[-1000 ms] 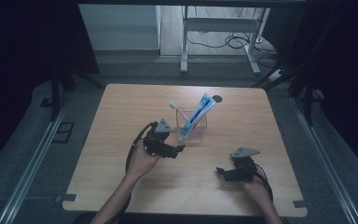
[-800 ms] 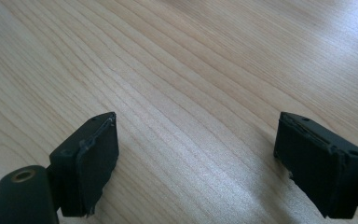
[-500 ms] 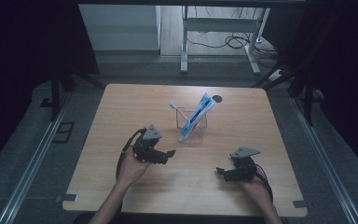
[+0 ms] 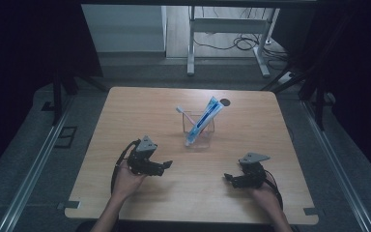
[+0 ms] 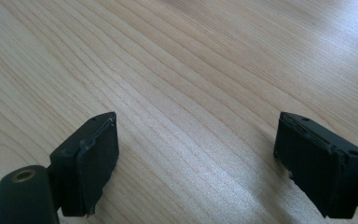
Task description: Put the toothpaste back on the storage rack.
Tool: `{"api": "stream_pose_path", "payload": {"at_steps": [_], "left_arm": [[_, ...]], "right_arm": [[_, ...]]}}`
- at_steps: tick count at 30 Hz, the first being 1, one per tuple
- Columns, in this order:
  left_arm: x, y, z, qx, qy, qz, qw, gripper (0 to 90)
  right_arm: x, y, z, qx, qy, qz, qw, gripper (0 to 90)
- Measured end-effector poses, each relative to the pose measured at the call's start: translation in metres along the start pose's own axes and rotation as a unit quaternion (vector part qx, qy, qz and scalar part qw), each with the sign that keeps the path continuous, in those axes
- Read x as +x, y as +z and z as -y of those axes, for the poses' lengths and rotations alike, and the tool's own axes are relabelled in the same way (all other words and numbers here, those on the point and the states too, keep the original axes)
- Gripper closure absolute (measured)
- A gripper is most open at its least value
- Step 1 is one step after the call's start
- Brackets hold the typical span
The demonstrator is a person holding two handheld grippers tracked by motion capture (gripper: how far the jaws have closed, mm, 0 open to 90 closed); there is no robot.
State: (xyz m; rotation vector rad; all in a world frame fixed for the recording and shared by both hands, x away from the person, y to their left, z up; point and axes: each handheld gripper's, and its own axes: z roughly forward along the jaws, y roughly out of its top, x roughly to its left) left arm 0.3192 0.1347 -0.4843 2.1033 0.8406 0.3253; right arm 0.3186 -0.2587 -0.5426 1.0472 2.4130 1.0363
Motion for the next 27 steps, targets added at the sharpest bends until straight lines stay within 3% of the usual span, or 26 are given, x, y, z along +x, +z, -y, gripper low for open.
{"api": "stream_pose_path", "payload": {"at_steps": [13,27], "left_arm": [[0.001,0.003,0.036,0.013,-0.019,-0.009,0.9997,13.6],[-0.003,0.019,0.053,0.064,-0.011,-0.022,0.9976,13.5]], "right_arm": [[0.001,0.0,0.0,0.0,0.003,0.001,1.0,13.7],[0.001,0.0,0.0,-0.001,0.002,0.002,1.0,13.7]]}}
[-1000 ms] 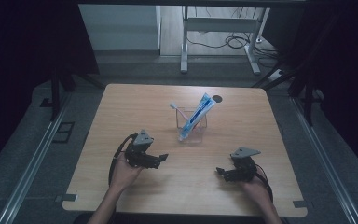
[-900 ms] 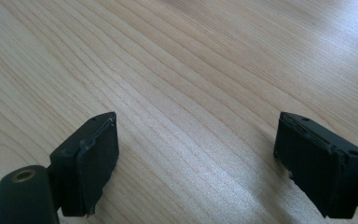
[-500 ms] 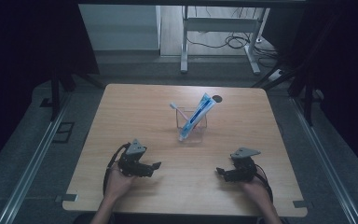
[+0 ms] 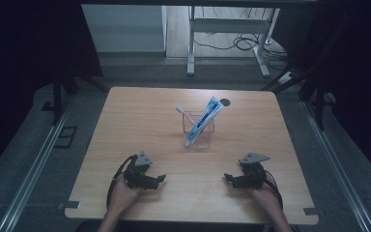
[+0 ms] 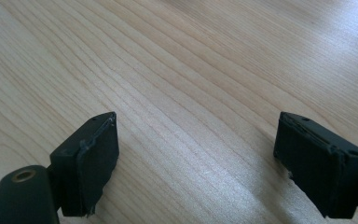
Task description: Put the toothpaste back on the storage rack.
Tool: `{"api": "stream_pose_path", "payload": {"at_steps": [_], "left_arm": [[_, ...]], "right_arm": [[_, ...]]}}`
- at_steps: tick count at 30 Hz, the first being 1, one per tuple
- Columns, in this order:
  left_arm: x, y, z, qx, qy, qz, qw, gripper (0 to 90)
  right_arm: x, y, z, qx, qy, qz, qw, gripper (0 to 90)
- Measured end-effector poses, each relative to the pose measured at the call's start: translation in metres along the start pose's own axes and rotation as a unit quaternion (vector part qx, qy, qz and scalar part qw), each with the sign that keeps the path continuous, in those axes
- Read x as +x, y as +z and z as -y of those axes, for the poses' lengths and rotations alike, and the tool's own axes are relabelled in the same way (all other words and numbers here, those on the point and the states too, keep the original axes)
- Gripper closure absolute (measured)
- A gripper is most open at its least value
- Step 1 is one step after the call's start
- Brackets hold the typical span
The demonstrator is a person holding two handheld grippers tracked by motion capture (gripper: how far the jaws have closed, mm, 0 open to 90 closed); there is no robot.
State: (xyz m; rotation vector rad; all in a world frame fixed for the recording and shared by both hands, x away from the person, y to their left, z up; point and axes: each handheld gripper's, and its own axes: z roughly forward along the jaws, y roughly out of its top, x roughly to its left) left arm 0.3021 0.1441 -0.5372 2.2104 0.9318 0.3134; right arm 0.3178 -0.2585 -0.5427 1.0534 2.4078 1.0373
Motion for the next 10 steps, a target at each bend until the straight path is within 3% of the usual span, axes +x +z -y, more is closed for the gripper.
{"api": "stream_pose_path", "payload": {"at_steps": [2,10], "left_arm": [[-0.0008,0.0038,0.0015,0.009,0.001,-0.002,1.0,13.5],[-0.0015,0.0064,0.0035,0.004,0.006,-0.011,0.9999,12.8]], "right_arm": [[0.0,0.0,0.0,0.0,0.0,0.0,1.0,13.7],[0.0,0.0,0.0001,0.0,0.001,-0.001,1.0,13.7]]}}
